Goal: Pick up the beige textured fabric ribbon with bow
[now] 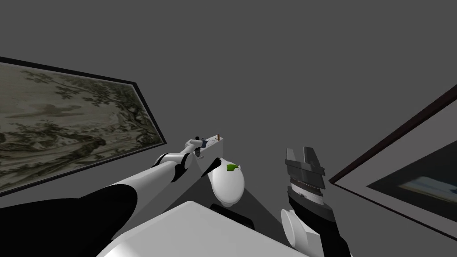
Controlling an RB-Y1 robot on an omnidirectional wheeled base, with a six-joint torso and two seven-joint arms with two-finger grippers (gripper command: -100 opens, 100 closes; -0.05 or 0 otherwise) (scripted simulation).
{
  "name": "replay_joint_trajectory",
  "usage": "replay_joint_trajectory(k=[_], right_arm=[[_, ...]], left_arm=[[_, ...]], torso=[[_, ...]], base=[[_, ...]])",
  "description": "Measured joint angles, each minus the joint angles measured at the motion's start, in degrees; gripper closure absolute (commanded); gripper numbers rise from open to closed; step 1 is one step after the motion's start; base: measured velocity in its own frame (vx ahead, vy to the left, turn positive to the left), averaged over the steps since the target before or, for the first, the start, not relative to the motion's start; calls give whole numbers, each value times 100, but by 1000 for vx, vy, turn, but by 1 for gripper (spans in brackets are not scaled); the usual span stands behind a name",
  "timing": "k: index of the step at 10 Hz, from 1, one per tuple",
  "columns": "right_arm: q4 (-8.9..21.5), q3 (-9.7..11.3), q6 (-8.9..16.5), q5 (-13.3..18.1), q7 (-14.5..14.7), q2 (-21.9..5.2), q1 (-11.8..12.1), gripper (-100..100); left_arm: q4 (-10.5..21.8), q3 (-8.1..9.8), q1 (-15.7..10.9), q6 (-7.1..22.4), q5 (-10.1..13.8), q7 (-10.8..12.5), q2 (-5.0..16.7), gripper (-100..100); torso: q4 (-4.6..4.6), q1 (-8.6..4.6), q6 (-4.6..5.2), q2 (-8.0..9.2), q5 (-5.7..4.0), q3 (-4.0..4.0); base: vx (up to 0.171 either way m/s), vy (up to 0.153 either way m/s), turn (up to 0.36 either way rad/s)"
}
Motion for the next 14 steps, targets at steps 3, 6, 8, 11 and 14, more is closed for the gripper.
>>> replay_joint_trajectory(k=[3,6,8,11,14], right_arm=[[0,0,0,0,0,1,1,0],[0,1,0,0,0,1,1,0],[0,1,0,0,0,1,1,0],[-1,1,-1,0,0,2,2,0],[-1,1,0,0,0,1,2,0]], left_arm=[[-108,-62,39,48,-23,155,-46,100],[-115,-64,34,38,-26,154,-41,100],[-115,-65,34,37,-26,154,-40,100],[10,100,-3,-2,35,-191,61,100],[-133,289,42,89,118,-595,140,100]], torso=[[-7,-27,-2,-11,-1,-8],[-14,-27,-2,-21,4,-17],[-15,-27,-2,-22,5,-18],[-19,-71,-2,-42,-3,-29],[-21,-56,-4,-42,1,-30]], base=[[-9,17,-7],[0,0,0],[22,-27,75],[54,-116,115],[48,-83,91]])
